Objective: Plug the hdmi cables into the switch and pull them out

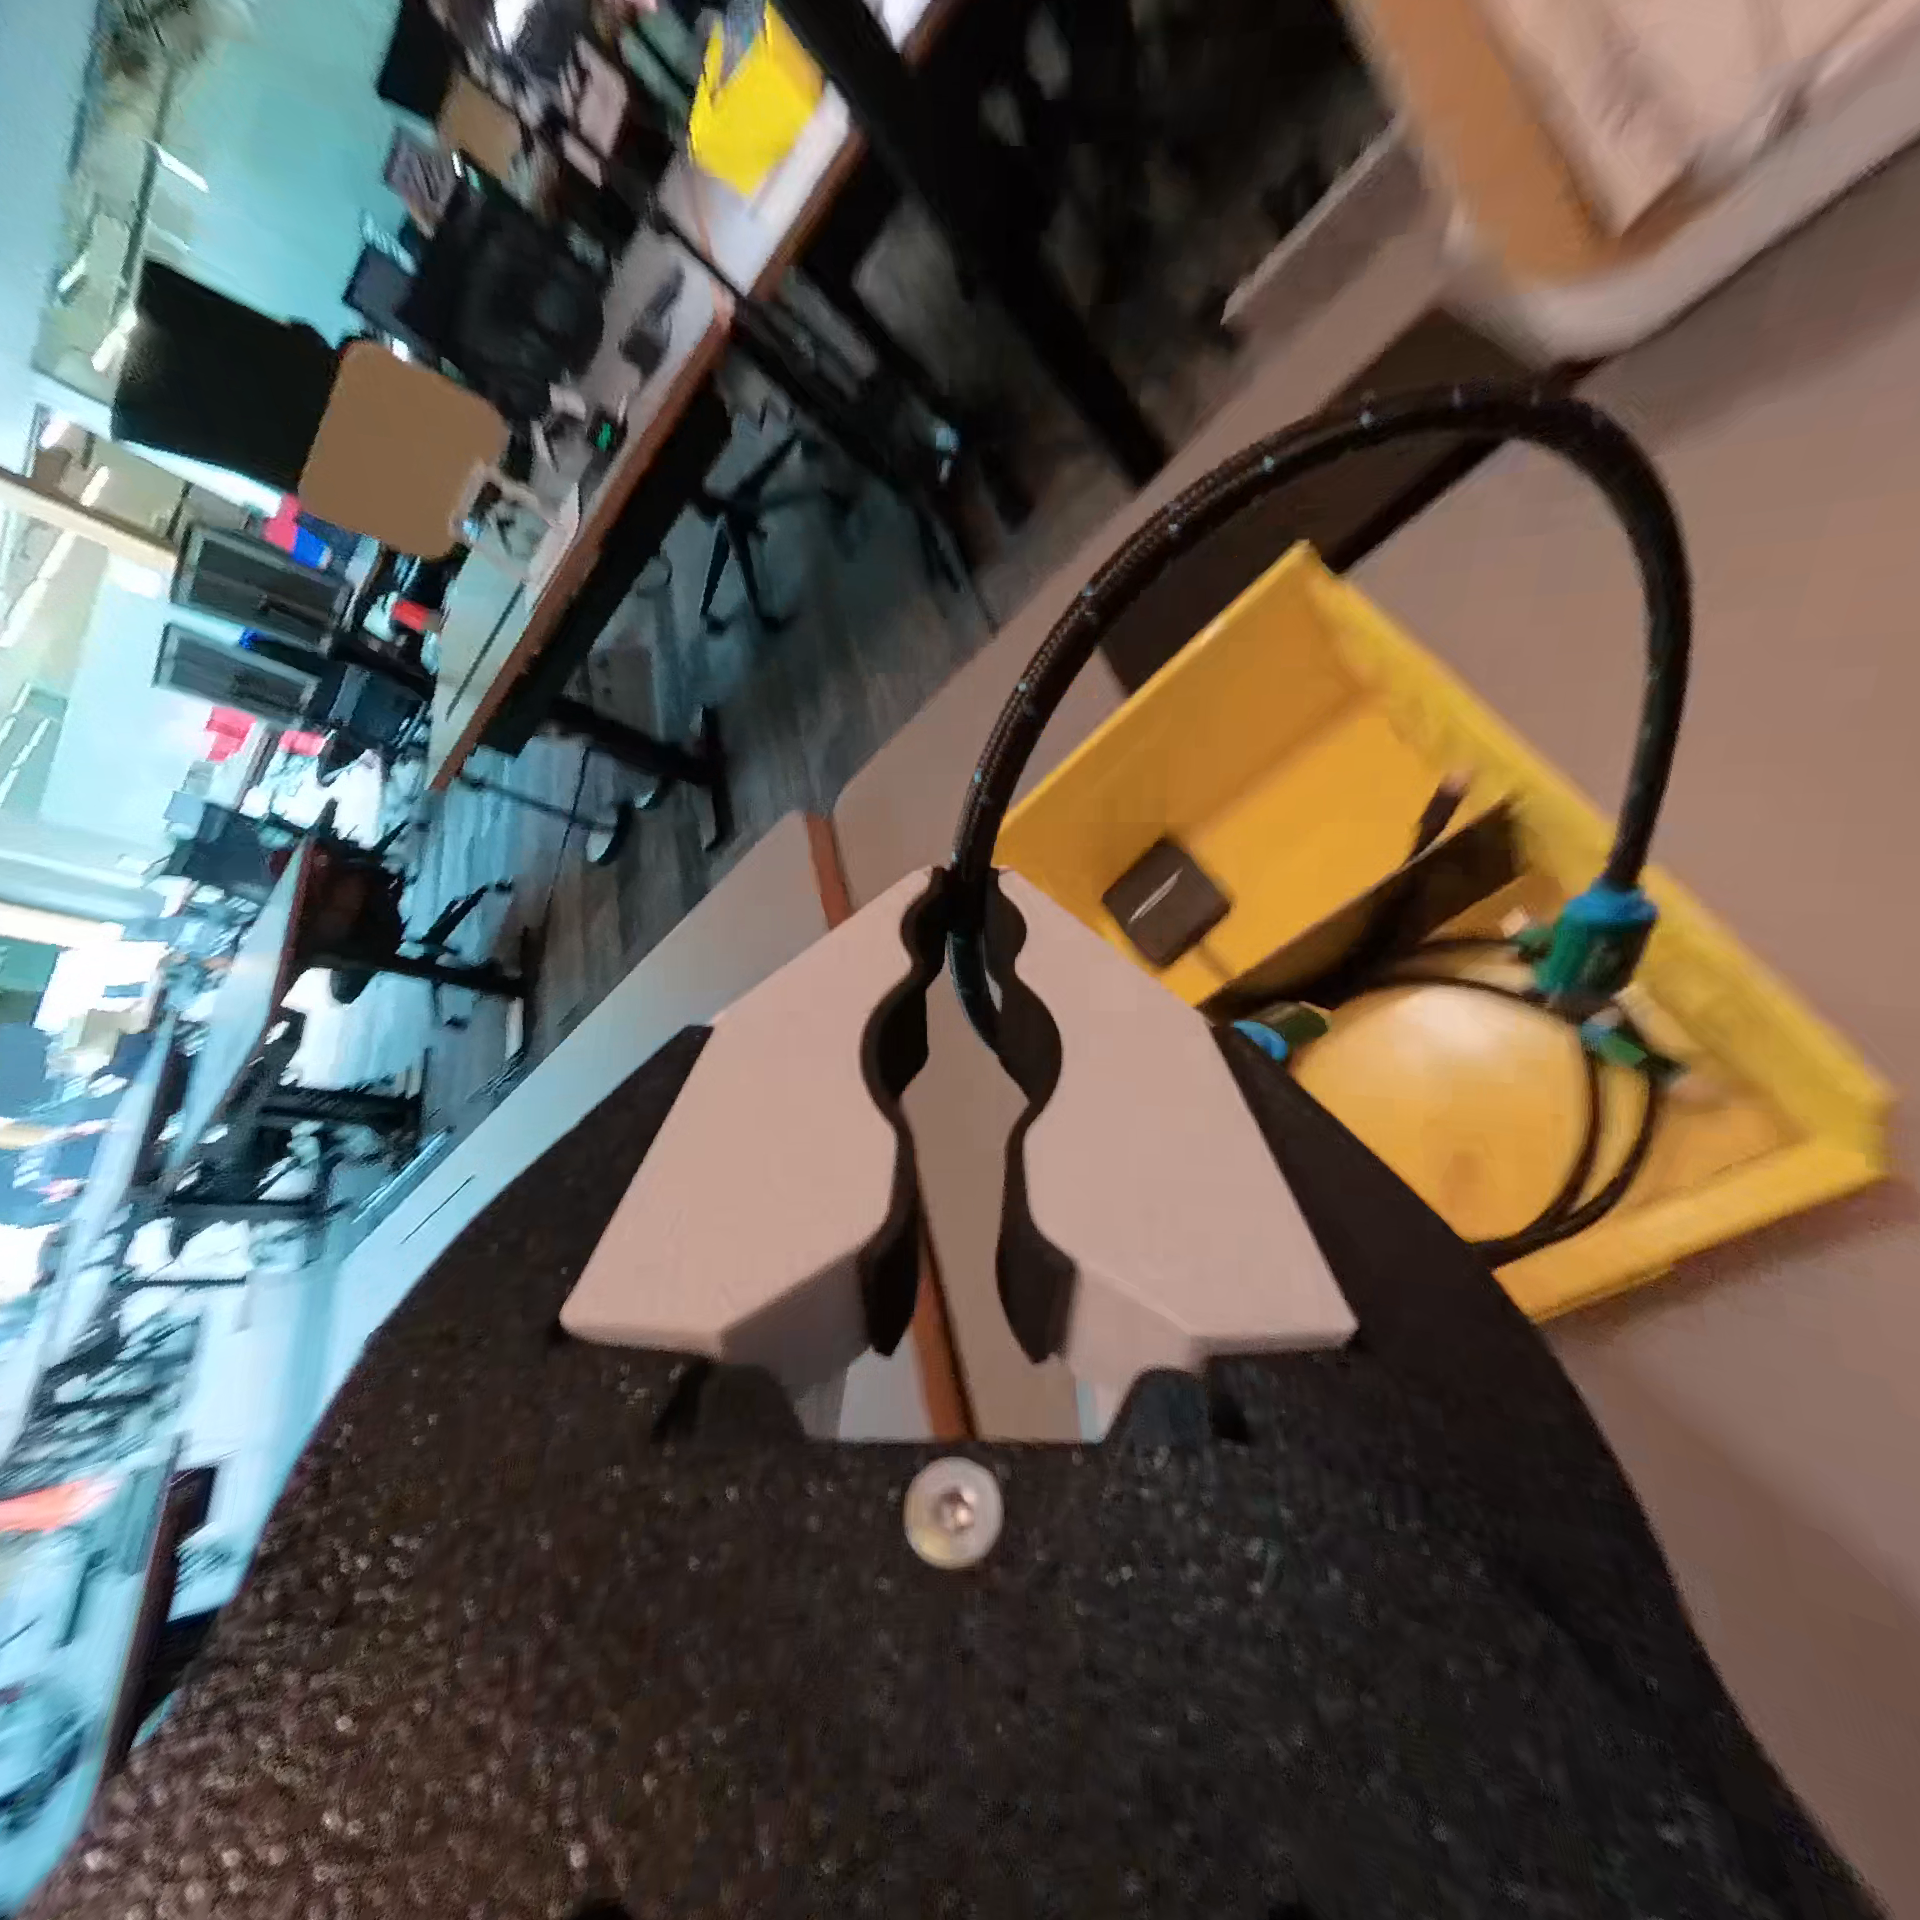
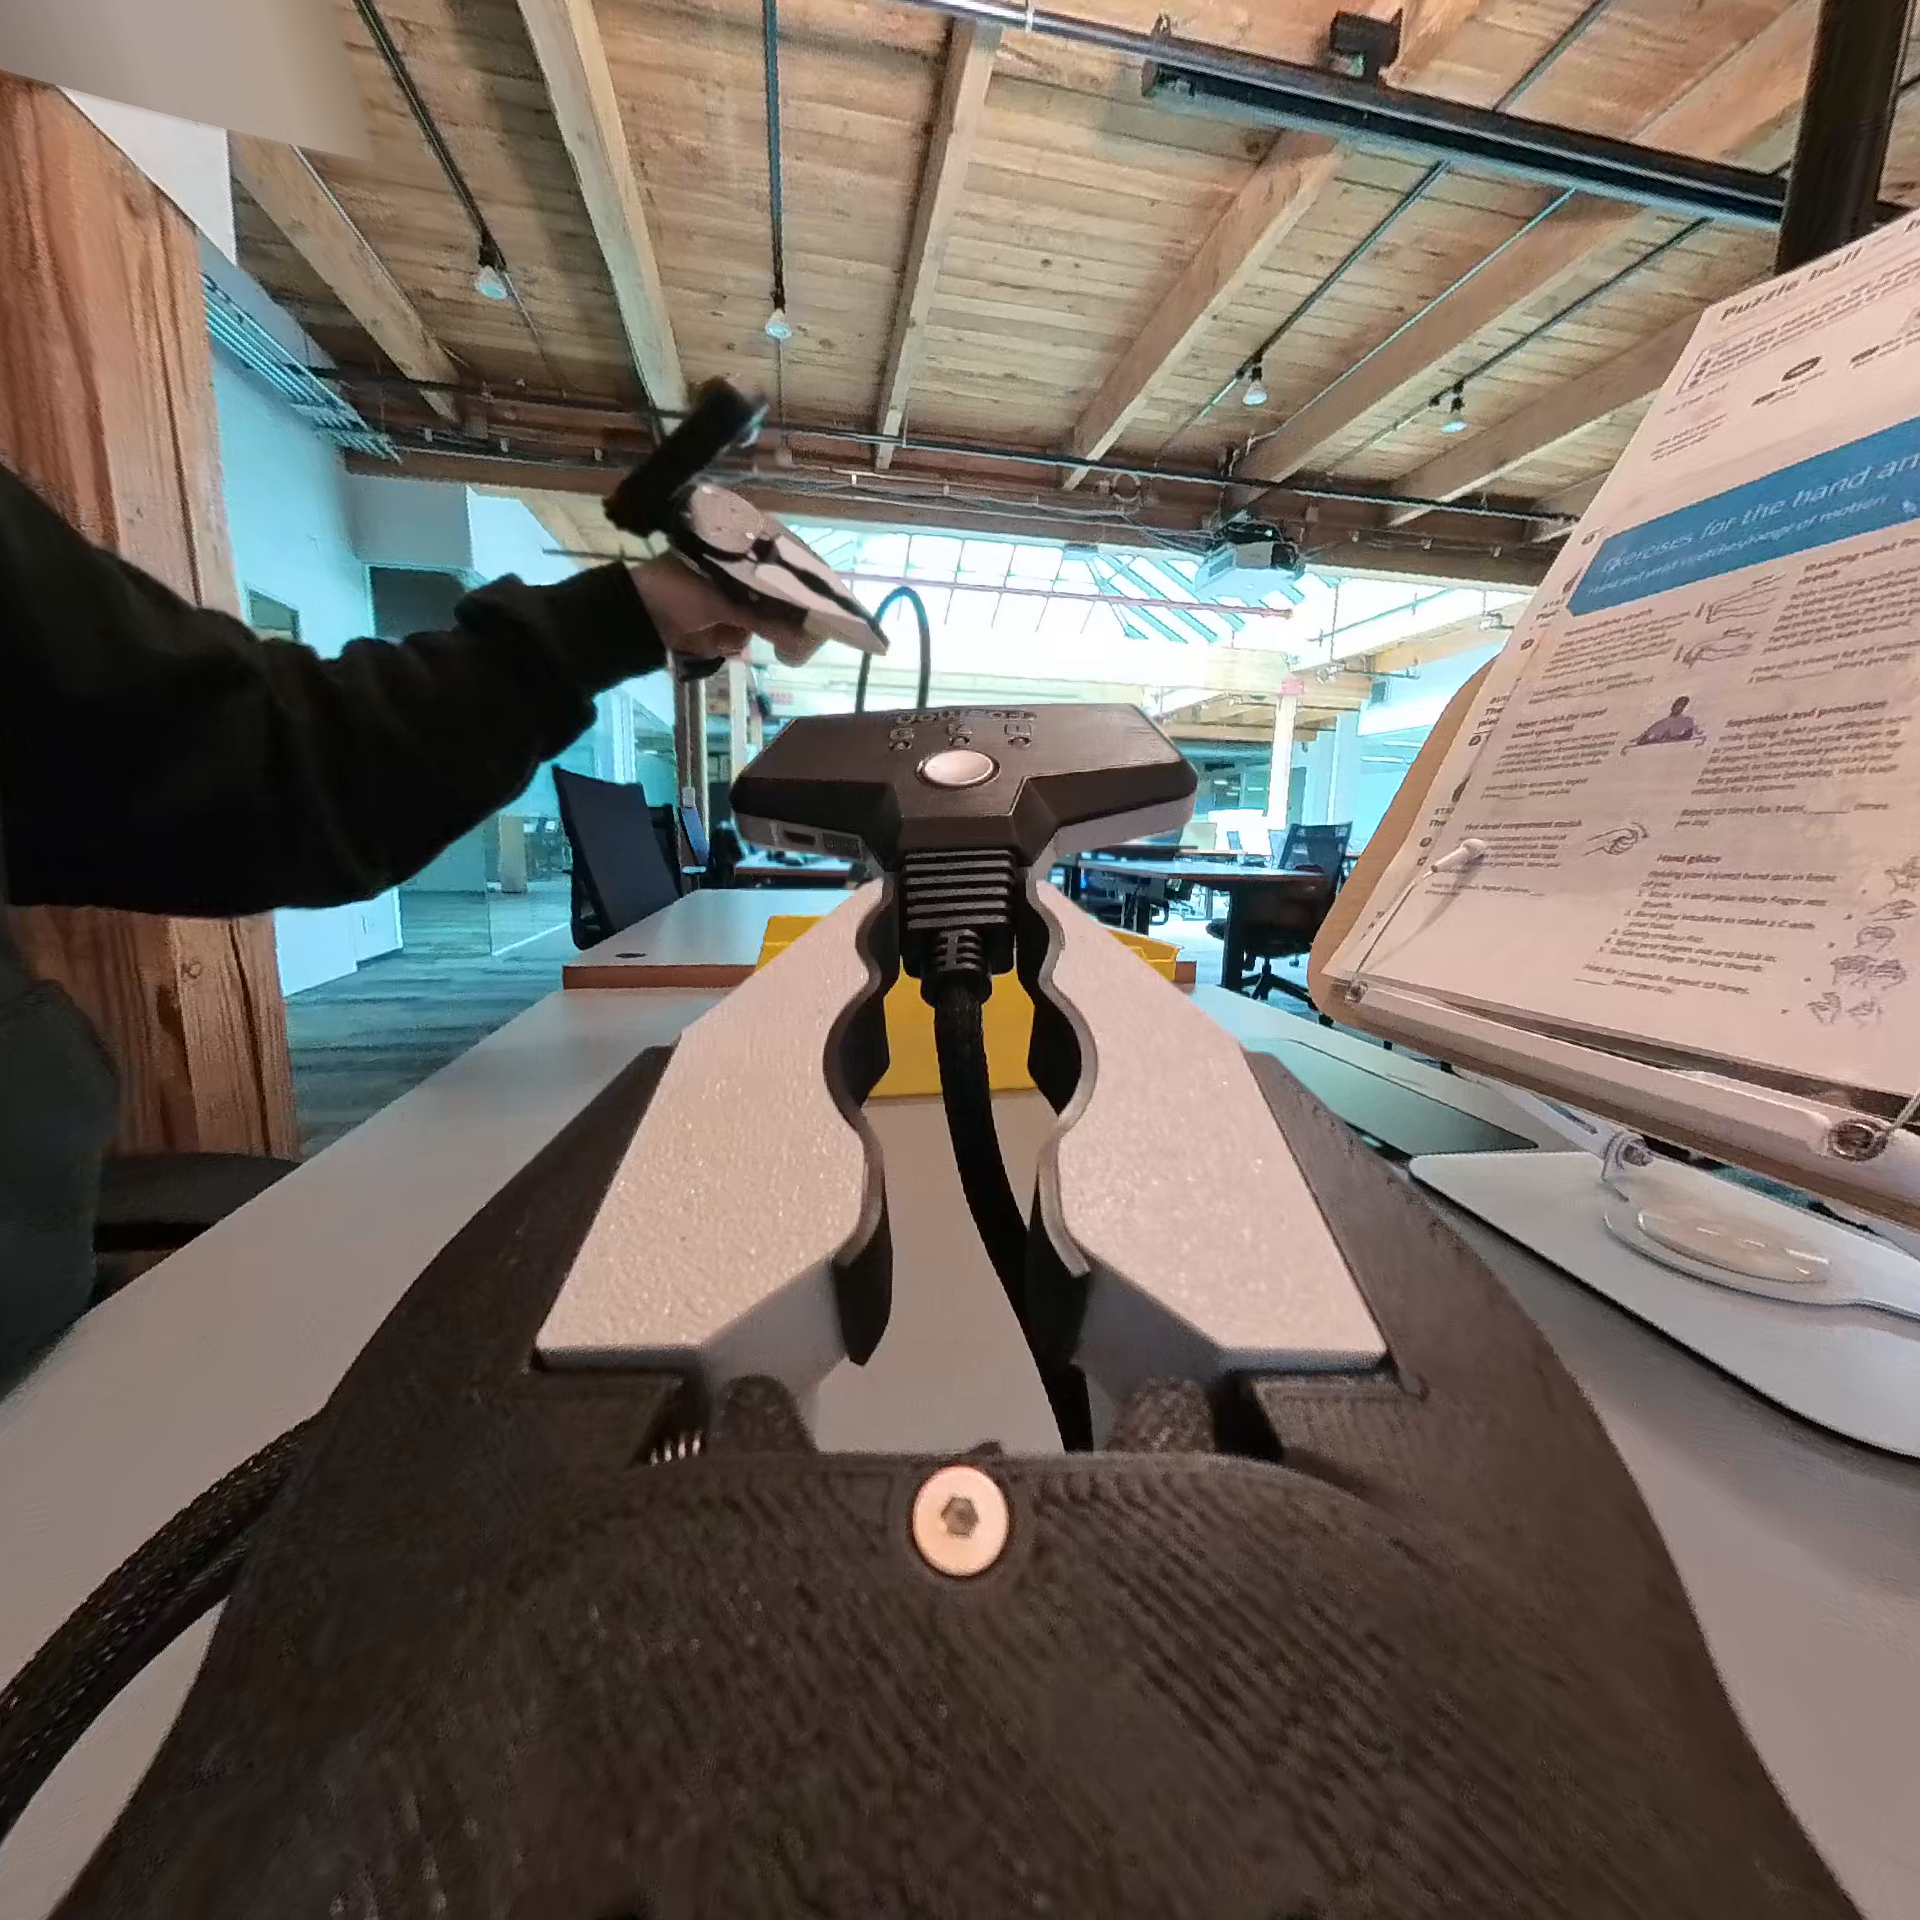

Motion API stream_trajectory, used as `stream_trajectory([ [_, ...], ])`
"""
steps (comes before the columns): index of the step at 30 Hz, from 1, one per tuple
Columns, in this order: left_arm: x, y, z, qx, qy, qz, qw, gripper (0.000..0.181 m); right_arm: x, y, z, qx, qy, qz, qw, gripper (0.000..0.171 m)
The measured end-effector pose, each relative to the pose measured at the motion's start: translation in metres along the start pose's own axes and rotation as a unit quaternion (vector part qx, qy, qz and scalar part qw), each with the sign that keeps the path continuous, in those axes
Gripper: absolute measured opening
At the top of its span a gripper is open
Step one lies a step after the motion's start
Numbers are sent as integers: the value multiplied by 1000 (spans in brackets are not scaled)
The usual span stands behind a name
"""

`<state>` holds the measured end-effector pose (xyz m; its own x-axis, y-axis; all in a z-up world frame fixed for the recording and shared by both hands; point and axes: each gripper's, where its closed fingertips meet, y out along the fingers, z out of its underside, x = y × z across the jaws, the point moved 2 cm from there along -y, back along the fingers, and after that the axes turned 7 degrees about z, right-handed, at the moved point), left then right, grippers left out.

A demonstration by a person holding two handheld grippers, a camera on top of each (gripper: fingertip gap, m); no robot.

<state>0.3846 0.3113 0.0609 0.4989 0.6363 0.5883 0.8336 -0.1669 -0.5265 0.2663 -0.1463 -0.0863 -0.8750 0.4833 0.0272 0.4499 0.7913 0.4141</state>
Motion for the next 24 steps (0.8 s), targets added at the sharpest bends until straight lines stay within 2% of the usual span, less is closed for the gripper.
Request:
stream_trajectory([
  [1, -10, -5, -14, -30, -10, 11, 999, 3, 0, -1, -2, -5, 1, 0, 1000, 20],
  [4, -65, -5, -63, -118, -28, 84, 989, 3, -6, -5, -5, -20, 12, 14, 1000, 20],
  [7, -131, 13, -106, -191, -37, 165, 967, 3, -11, -7, -7, -31, 26, 23, 999, 20],
  [9, -165, 33, -123, -230, -39, 163, 959, 3, -14, -9, -9, -38, 22, 37, 998, 20],
  [12, -216, 53, -134, -317, -6, 117, 941, 4, -18, -15, -13, -55, 25, 48, 997, 20],
  [13, -237, 52, -133, -350, 24, 107, 930, 4, -20, -17, -14, -59, 29, 49, 997, 20],
  [16, -292, 45, -114, -382, 143, 55, 911, 4, -24, -20, -14, -62, 32, 58, 996, 20],
  [18, -319, 28, -100, -401, 187, 55, 895, 3, -25, -21, -14, -61, 34, 56, 996, 20],
  [21, -340, 17, -69, -382, 214, 97, 894, 3, -26, -21, -13, -61, 42, 48, 996, 20],
  [24, -351, 14, -33, -340, 181, 172, 907, 5, -20, -21, -15, -64, 55, 17, 996, 20],
])
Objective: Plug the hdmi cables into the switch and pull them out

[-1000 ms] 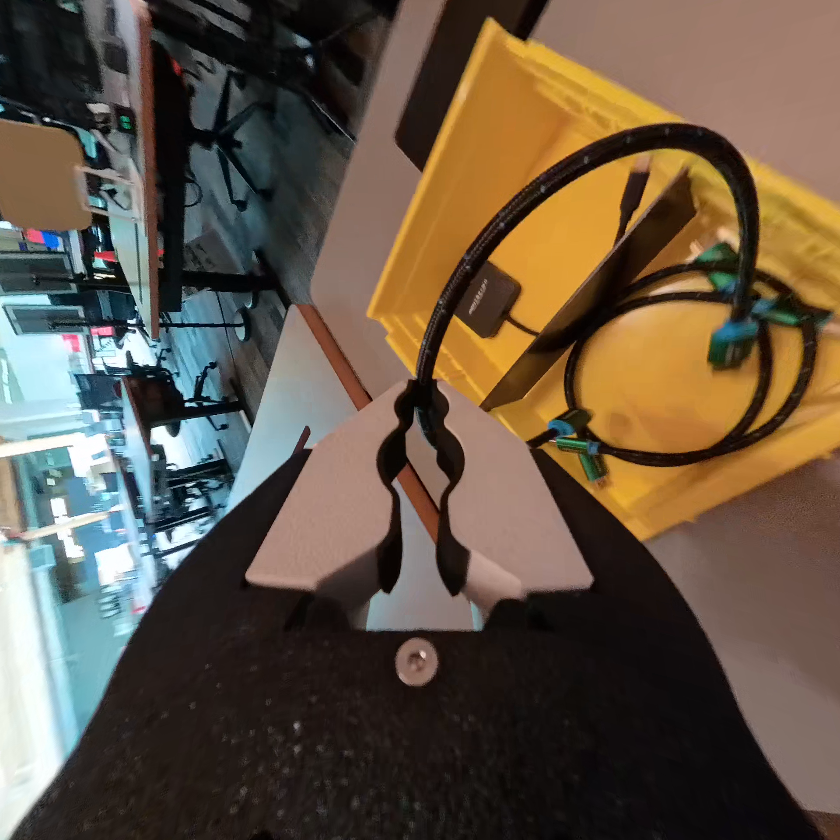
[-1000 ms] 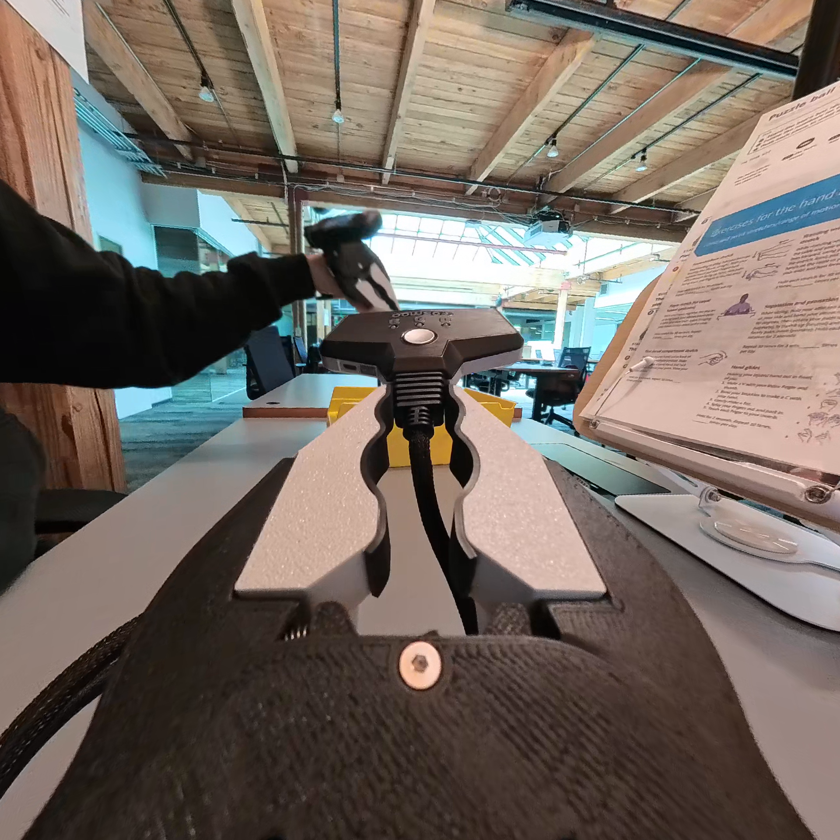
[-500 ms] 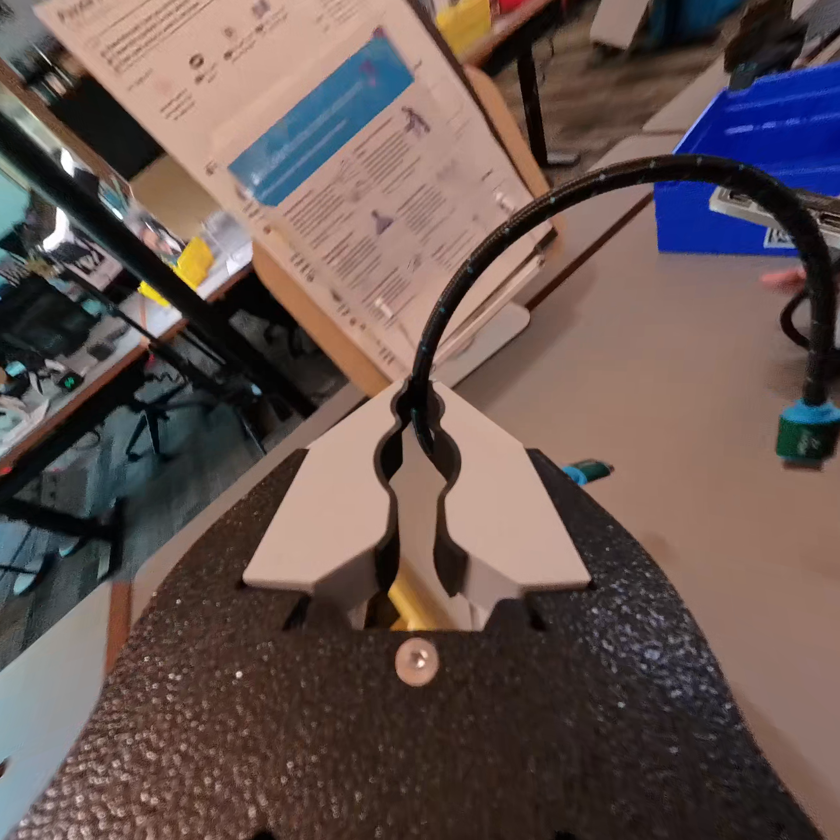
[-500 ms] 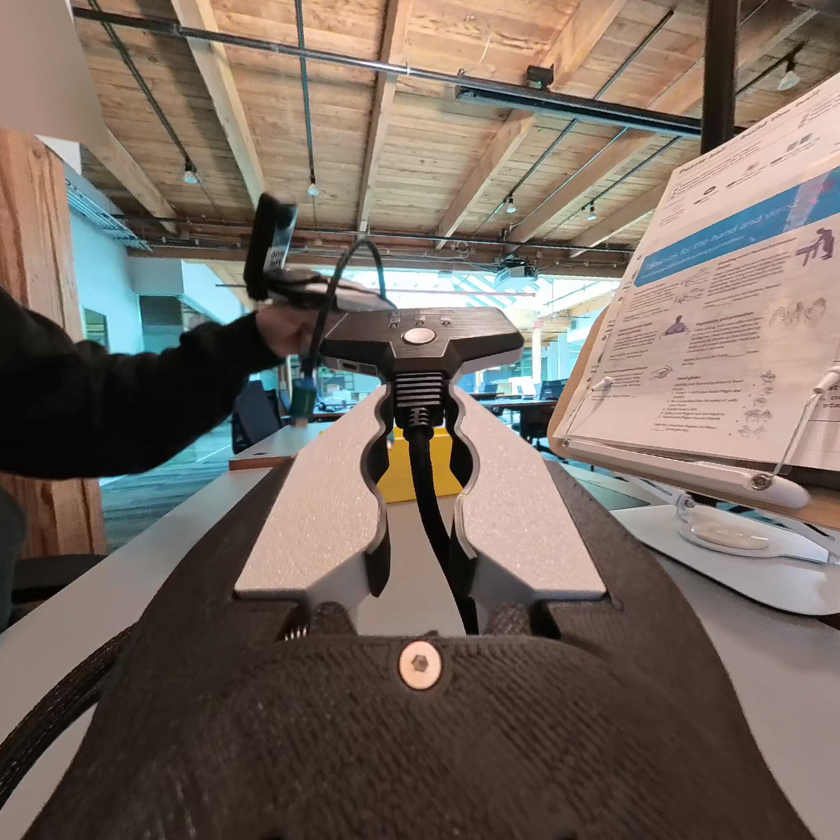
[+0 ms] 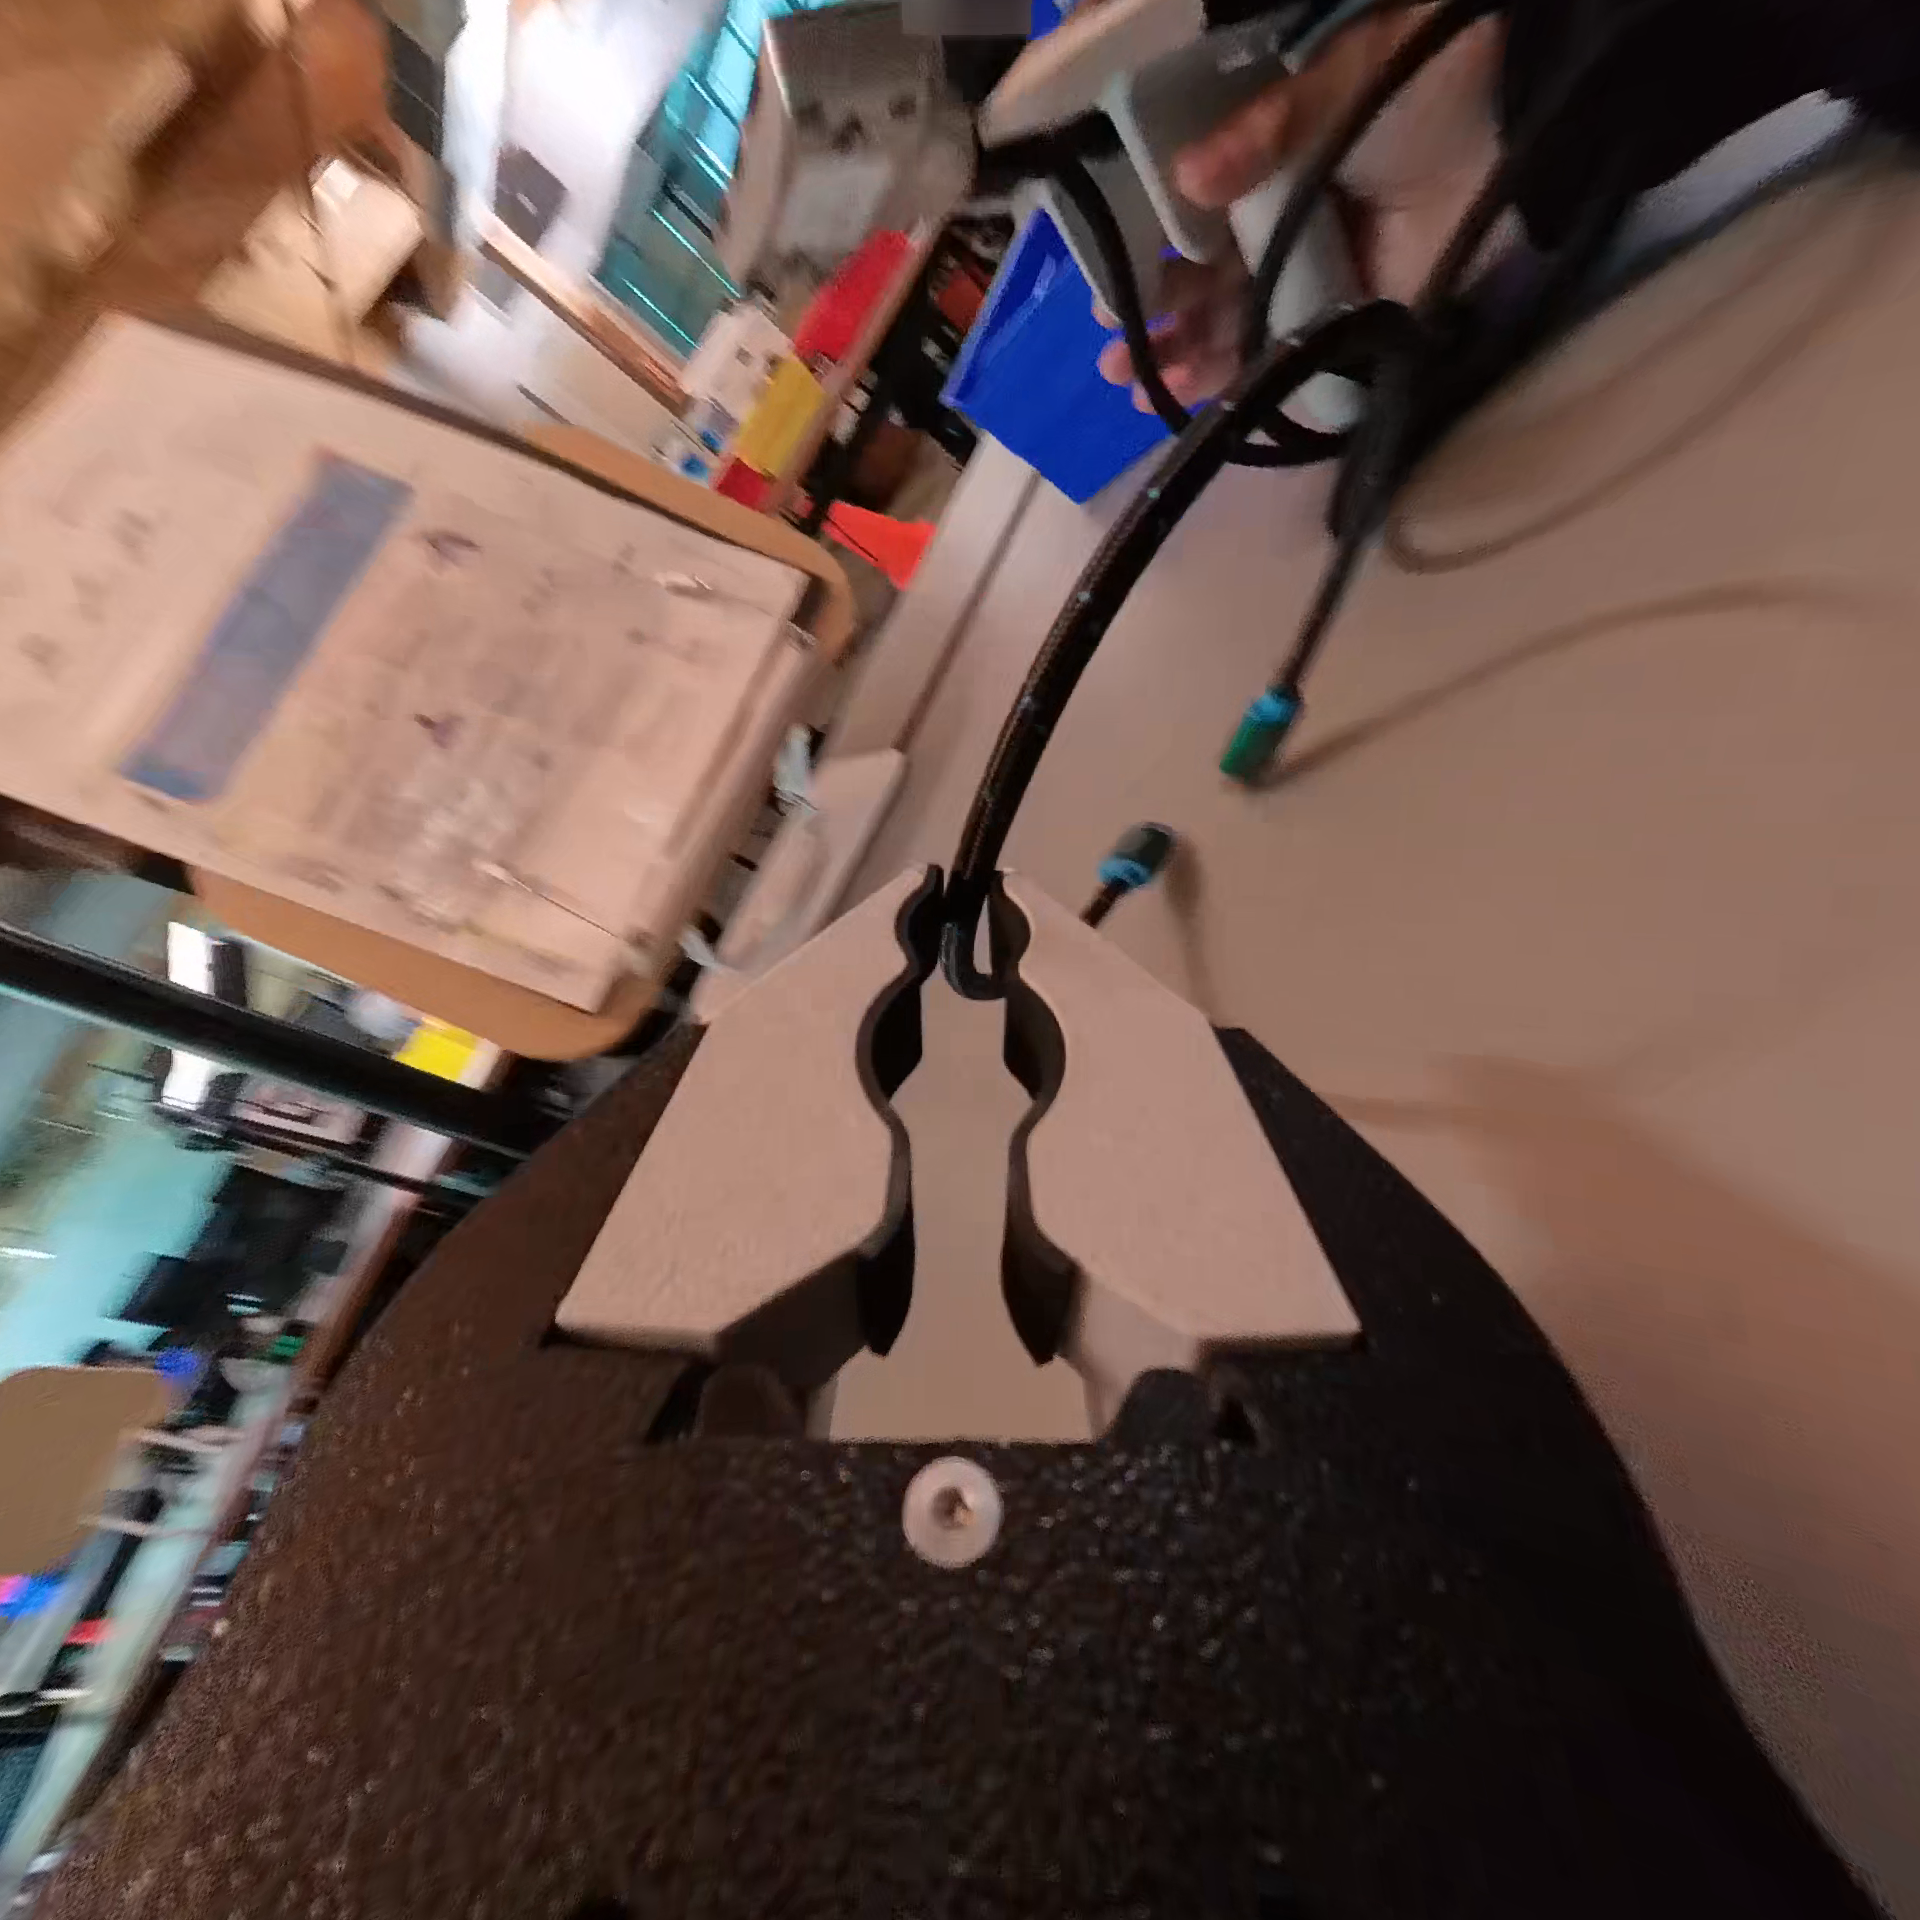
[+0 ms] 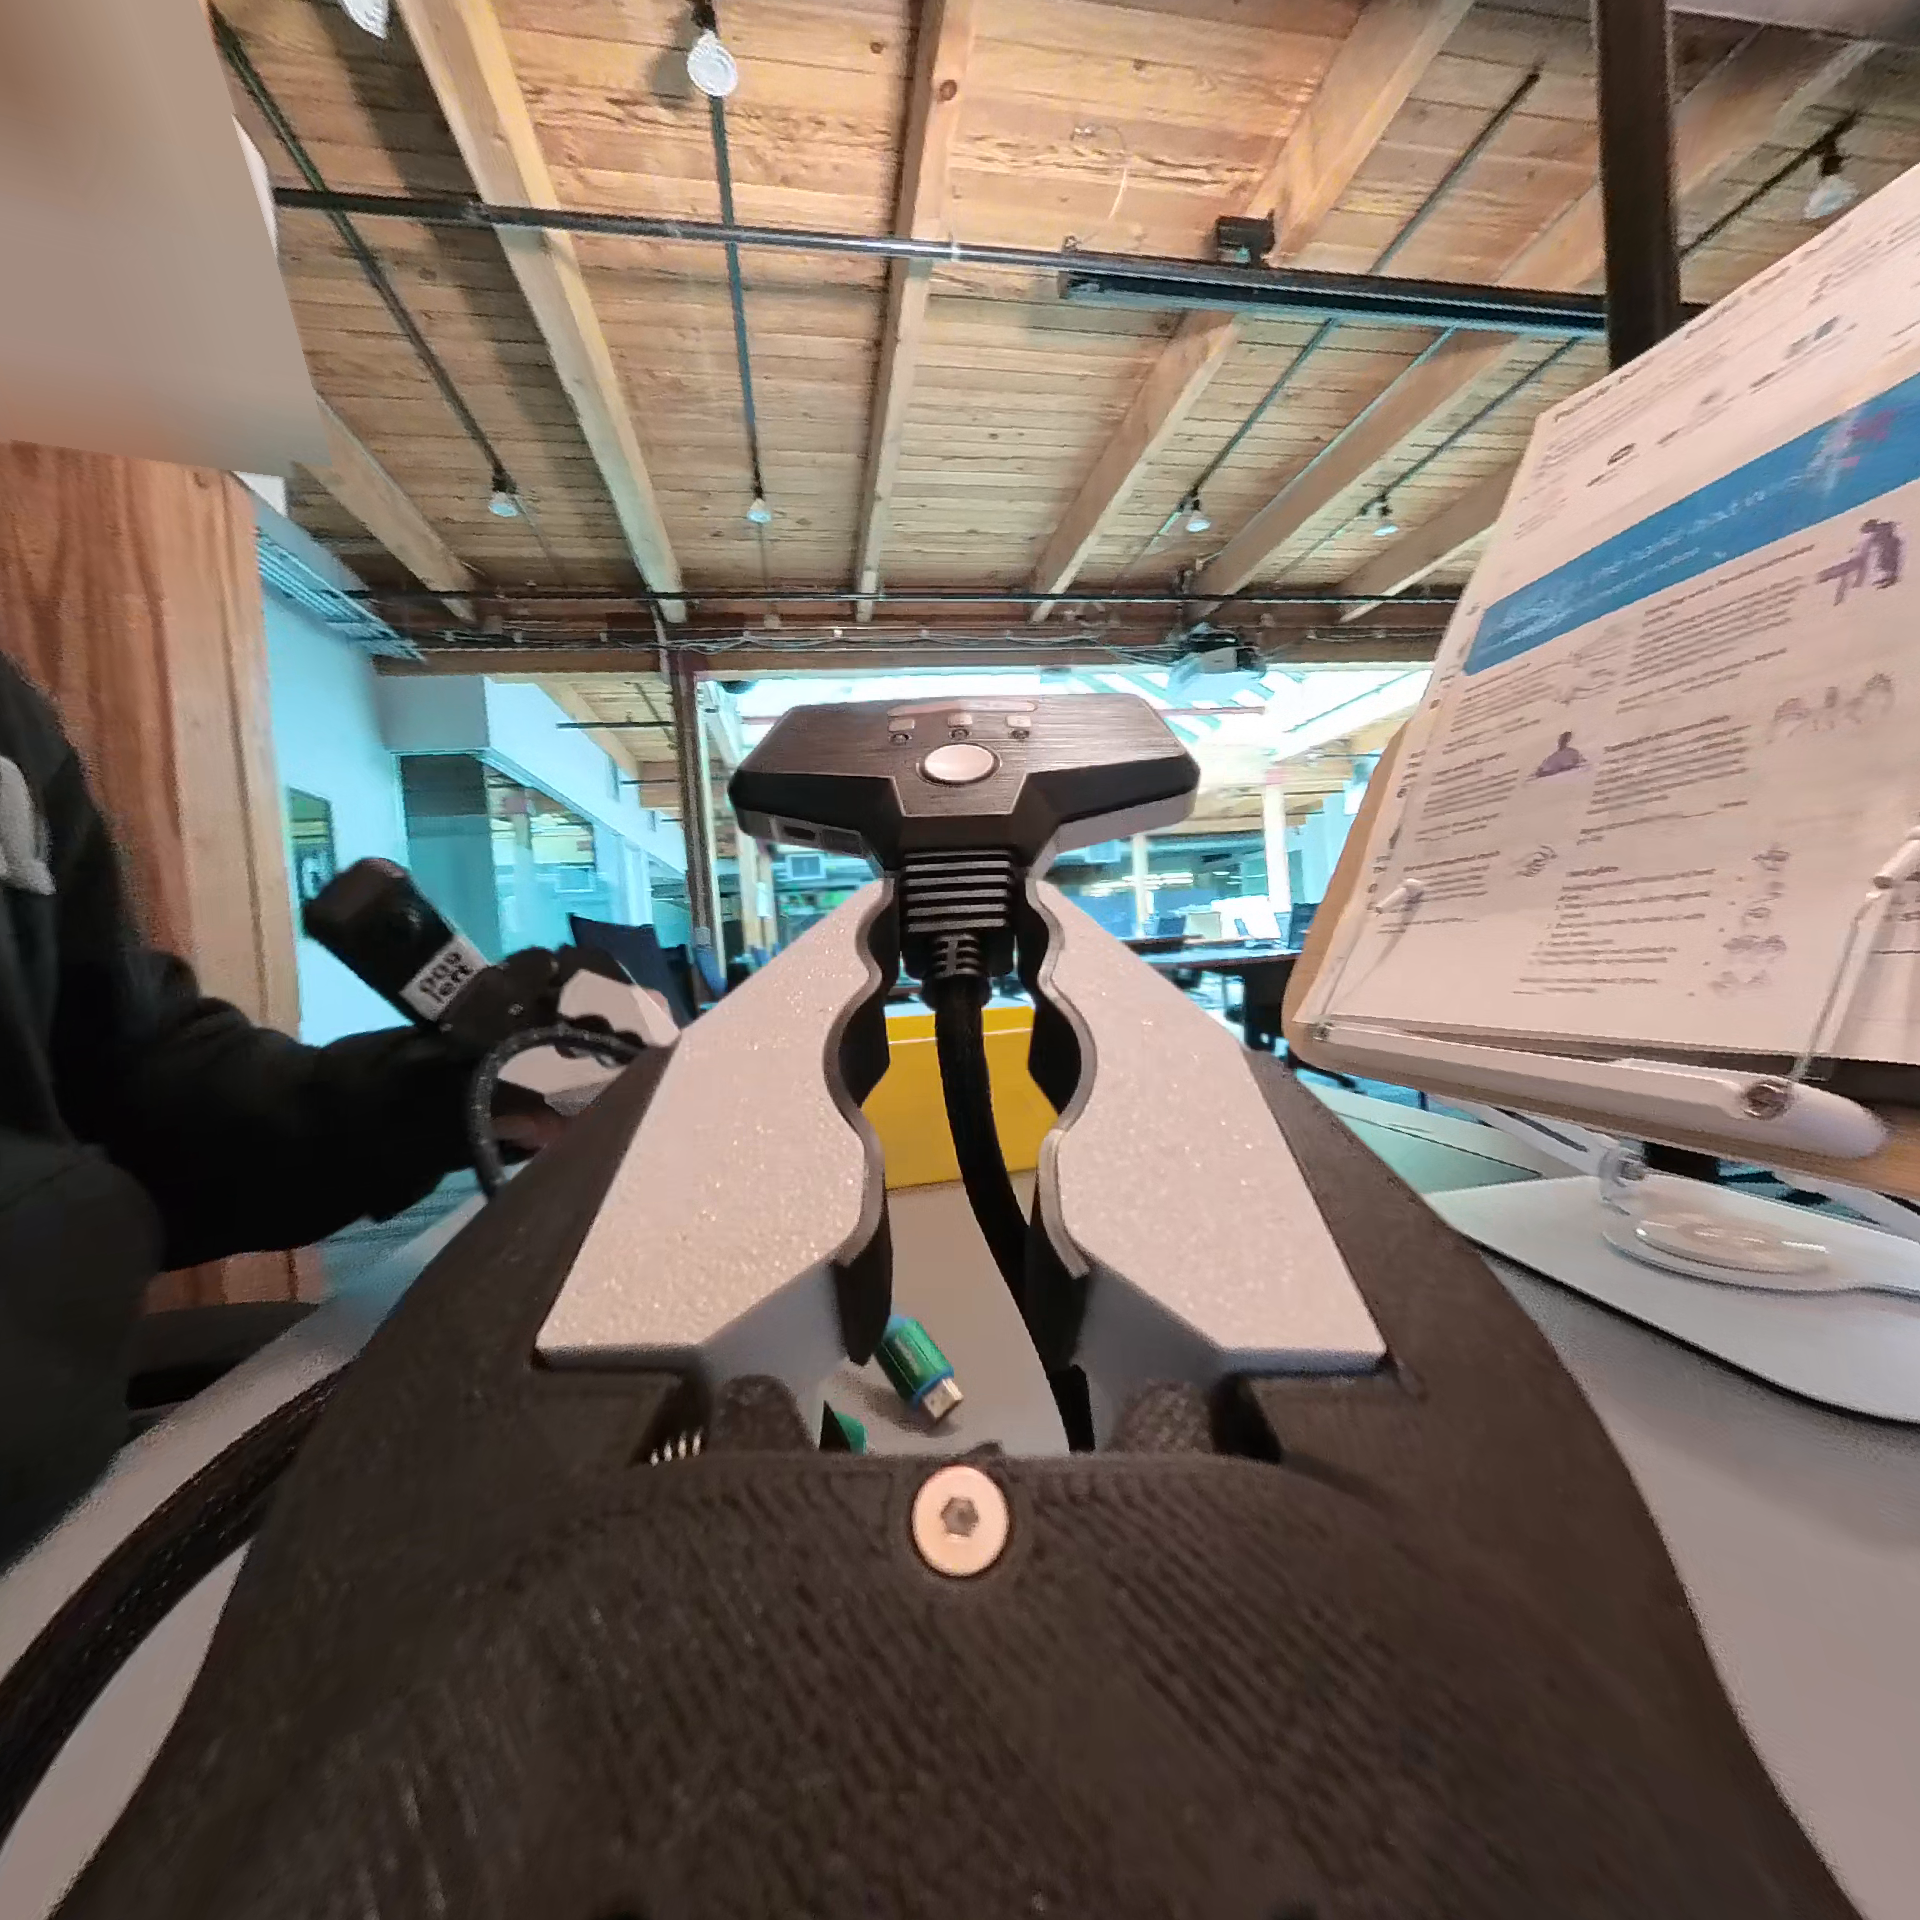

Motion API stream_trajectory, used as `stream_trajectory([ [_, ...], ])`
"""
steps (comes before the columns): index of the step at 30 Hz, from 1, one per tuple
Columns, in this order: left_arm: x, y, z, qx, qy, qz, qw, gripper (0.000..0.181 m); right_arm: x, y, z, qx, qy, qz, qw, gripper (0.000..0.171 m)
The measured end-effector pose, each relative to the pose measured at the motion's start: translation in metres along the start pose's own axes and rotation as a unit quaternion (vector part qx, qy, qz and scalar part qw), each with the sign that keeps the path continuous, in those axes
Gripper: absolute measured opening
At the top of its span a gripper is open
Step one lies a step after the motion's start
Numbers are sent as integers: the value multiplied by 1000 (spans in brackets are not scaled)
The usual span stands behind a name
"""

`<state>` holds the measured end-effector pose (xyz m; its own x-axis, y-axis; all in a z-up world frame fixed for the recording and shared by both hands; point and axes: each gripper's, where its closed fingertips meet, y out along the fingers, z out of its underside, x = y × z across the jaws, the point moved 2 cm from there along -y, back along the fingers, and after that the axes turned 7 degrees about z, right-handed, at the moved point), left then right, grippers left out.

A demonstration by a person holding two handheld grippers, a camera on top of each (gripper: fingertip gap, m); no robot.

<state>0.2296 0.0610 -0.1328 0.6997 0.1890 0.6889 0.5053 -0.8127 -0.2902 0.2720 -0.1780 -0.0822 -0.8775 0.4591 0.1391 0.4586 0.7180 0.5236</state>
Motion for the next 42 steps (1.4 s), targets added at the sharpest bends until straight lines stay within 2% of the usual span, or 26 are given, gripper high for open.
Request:
stream_trajectory([
  [4, -47, -12, 25, 30, -65, 139, 988, 6, 12, -3, -4, -10, 23, -51, 998, 20],
  [7, -70, -18, 35, 44, -115, 221, 967, 14, 21, -5, -7, -21, 34, -83, 996, 20],
  [12, -77, -27, 41, 61, -186, 298, 934, 31, 23, -8, -10, -35, 36, -88, 995, 20],
  [15, -73, -38, 34, 55, -234, 344, 908, 40, 21, -7, -8, -32, 33, -82, 996, 20],
  [17, -59, -35, 29, 54, -254, 326, 909, 43, 21, -6, -7, -27, 30, -81, 996, 20],
  [19, -37, -17, 30, 65, -259, 260, 928, 43, 21, -5, -5, -22, 29, -81, 996, 20],
  [21, -28, 9, 38, 99, -286, 217, 928, 43, 21, -4, -4, -18, 30, -81, 996, 20],
  [25, -32, 57, 64, 156, -318, 225, 908, 44, 24, -2, -2, -9, 23, -85, 996, 20],
  [28, -38, 82, 68, 163, -337, 264, 889, 39, 26, -1, -1, -5, 19, -87, 996, 20],
  [32, -47, 99, 66, 164, -291, 296, 895, 37, 26, -2, -2, -4, 21, -91, 996, 20],
  [34, -50, 105, 60, 139, -279, 302, 901, 26, 25, -1, -2, -3, 20, -91, 996, 20],
  [37, -51, 111, 59, 131, -309, 294, 895, 19, 24, -1, -4, -4, 15, -83, 996, 20],
  [39, -50, 111, 58, 130, -280, 283, 908, 14, 22, -1, -6, -7, 11, -76, 997, 20],
  [42, -21, 107, 40, 134, -148, 193, 961, 7, 18, -2, -8, -4, 9, -62, 998, 19],
])
